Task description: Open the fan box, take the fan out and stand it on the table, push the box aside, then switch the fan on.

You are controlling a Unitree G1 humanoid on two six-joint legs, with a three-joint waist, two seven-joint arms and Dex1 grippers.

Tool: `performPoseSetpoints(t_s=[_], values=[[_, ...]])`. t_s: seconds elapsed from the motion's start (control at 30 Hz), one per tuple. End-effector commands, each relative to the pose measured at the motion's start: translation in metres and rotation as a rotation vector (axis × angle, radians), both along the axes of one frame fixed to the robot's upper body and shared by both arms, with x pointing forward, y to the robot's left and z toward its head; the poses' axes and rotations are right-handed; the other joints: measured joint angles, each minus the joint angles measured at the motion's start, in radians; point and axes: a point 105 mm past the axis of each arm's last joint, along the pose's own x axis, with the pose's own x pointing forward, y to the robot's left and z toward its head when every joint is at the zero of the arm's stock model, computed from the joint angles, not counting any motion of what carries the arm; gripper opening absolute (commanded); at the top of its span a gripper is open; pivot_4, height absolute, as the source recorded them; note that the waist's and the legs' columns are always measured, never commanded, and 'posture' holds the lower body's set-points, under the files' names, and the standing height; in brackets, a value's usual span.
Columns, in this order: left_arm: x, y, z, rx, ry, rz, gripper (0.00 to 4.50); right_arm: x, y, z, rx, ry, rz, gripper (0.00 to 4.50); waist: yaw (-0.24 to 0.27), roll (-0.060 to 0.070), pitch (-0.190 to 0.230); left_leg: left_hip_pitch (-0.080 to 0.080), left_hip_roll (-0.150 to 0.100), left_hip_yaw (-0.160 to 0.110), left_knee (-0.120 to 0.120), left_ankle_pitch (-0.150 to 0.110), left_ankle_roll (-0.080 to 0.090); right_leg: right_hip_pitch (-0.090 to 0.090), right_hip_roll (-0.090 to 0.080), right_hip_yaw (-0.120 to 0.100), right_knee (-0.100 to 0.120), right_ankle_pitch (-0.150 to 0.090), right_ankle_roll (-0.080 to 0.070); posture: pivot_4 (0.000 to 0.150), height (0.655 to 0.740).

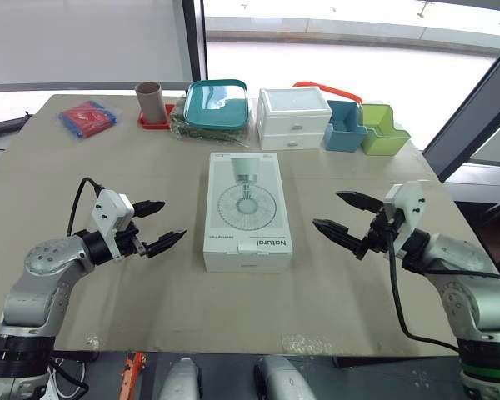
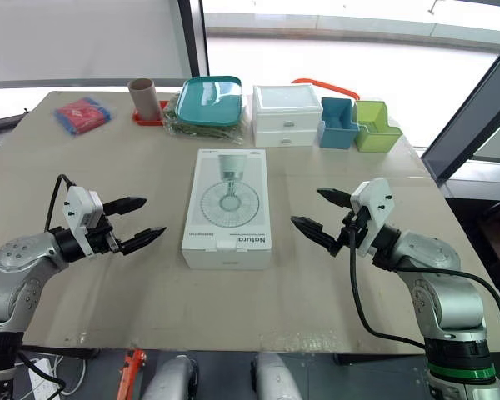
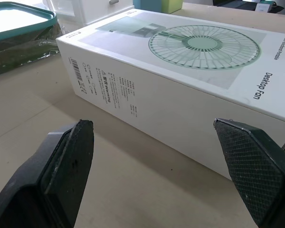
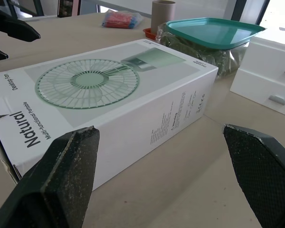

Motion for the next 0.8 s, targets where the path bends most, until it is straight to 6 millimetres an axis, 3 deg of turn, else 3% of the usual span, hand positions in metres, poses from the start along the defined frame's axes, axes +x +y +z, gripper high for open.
performPoseSetpoints(t_s=[0.03,0.13,0.37,0.8], values=[[0.004,-0.011,0.001,-0.02,-0.012,-0.007,4.49,0.002,-0.003,0.006,0.019,-0.033,-0.022,4.5,0.0,0.0,0.0,0.0,0.0,0.0,0.0,0.0,0.0,0.0,0.0,0.0,0.0,0.0,0.0,0.15,0.74],[0.011,-0.023,-0.002,-0.061,-0.01,-0.013,4.49,0.004,-0.008,0.003,0.032,-0.018,-0.061,4.5,0.0,0.0,0.0,0.0,0.0,0.0,0.0,0.0,0.0,0.0,0.0,0.0,0.0,0.0,0.0,0.15,0.74],[0.013,-0.022,-0.002,-0.049,-0.012,-0.015,4.49,0.002,-0.006,-0.003,0.014,-0.007,-0.063,4.5,0.0,0.0,0.0,-0.001,0.0,-0.001,0.001,0.0,0.0,0.0,0.0,0.0,0.0,0.0,0.0,0.15,0.74],[0.019,-0.001,0.0,-0.067,-0.007,0.067,4.49,0.018,-0.017,-0.017,-0.008,0.018,-0.152,4.5,0.0,0.0,0.0,0.0,0.0,0.0,0.001,0.0,0.0,0.001,0.0,0.0,0.0,0.0,0.0,0.15,0.74]])
